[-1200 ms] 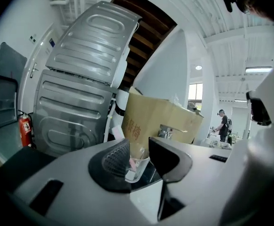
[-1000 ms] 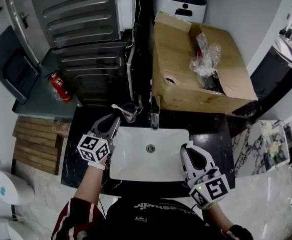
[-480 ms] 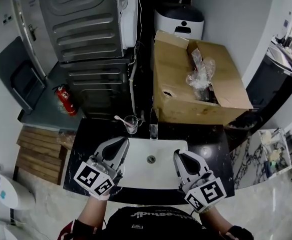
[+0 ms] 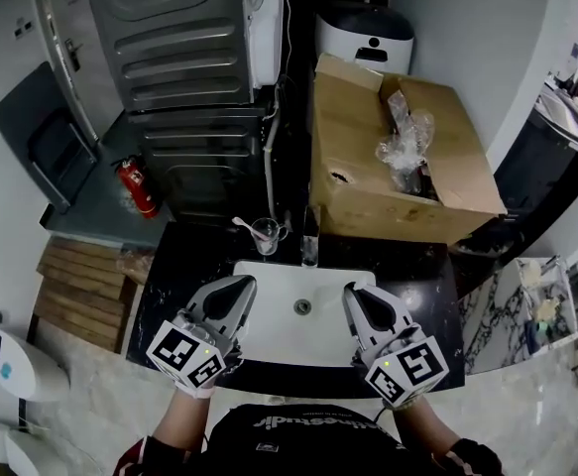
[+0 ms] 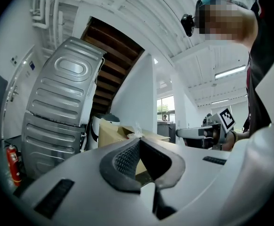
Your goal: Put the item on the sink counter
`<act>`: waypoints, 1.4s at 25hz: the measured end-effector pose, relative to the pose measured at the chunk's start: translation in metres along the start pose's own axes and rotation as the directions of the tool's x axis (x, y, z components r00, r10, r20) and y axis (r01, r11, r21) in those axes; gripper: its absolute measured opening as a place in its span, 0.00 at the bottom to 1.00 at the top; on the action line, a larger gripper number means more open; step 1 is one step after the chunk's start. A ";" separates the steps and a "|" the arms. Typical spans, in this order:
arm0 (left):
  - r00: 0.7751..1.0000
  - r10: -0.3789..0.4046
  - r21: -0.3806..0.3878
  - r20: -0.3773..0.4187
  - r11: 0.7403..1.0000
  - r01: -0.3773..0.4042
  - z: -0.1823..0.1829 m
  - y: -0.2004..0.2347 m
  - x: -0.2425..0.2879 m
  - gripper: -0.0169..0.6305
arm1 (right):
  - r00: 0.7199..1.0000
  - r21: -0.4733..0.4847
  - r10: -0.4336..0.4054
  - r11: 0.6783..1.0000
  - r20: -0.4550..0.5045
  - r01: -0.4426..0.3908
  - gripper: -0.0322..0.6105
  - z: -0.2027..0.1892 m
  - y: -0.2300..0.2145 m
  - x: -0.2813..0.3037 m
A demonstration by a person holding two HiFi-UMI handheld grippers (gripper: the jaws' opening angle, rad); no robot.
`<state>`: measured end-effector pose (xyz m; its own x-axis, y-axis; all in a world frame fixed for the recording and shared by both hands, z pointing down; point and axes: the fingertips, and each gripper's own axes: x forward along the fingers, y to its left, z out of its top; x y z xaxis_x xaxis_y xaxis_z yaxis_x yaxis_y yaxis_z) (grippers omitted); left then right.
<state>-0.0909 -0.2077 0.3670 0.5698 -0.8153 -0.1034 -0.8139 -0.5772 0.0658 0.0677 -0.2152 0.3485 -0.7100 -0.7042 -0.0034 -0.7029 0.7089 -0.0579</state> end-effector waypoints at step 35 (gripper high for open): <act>0.980 0.183 -0.118 -0.078 0.974 -0.192 -0.061 0.169 -0.093 0.05 | 0.942 0.042 -0.038 0.998 -0.335 0.055 0.12 -0.154 -0.042 0.333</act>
<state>-0.2750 -0.2320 0.4479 0.4181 -0.9083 -0.0120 -0.8888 -0.4117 0.2015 -0.1459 -0.4739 0.5032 -0.6561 -0.6771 0.3333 -0.7387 0.6666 -0.1000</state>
